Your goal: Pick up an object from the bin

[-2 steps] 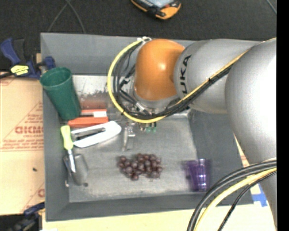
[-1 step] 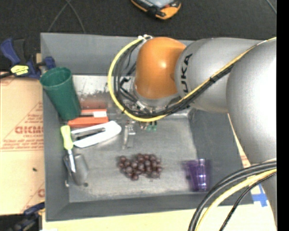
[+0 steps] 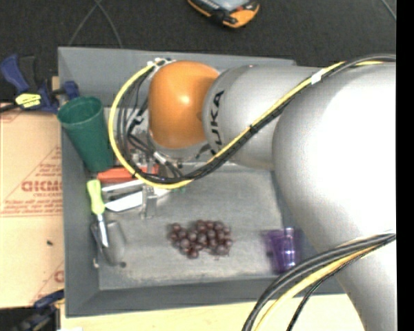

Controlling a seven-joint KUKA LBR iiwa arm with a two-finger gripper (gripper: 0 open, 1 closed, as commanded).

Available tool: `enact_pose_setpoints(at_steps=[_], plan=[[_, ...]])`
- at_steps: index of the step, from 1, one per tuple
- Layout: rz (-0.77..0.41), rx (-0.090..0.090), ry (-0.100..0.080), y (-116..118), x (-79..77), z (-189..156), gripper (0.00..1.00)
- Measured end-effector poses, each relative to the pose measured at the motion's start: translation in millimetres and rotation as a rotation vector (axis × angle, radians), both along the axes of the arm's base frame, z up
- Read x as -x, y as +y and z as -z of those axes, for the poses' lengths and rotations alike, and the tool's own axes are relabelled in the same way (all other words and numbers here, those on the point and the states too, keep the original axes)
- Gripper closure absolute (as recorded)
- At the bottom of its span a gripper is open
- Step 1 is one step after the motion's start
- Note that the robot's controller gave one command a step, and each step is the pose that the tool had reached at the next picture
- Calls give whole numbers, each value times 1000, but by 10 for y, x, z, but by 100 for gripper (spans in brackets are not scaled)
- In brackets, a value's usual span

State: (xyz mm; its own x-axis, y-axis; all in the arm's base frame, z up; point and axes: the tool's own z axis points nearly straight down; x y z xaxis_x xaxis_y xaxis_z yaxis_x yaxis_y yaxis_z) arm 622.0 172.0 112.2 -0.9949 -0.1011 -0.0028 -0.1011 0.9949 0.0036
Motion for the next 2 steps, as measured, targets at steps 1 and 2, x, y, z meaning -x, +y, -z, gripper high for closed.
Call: enact_pose_setpoints(at_steps=[1, 2], plan=[[-199, 2, -14, 97, -85, -354, 0], [-34, 1, -4, -220, 13, -92, 0]])
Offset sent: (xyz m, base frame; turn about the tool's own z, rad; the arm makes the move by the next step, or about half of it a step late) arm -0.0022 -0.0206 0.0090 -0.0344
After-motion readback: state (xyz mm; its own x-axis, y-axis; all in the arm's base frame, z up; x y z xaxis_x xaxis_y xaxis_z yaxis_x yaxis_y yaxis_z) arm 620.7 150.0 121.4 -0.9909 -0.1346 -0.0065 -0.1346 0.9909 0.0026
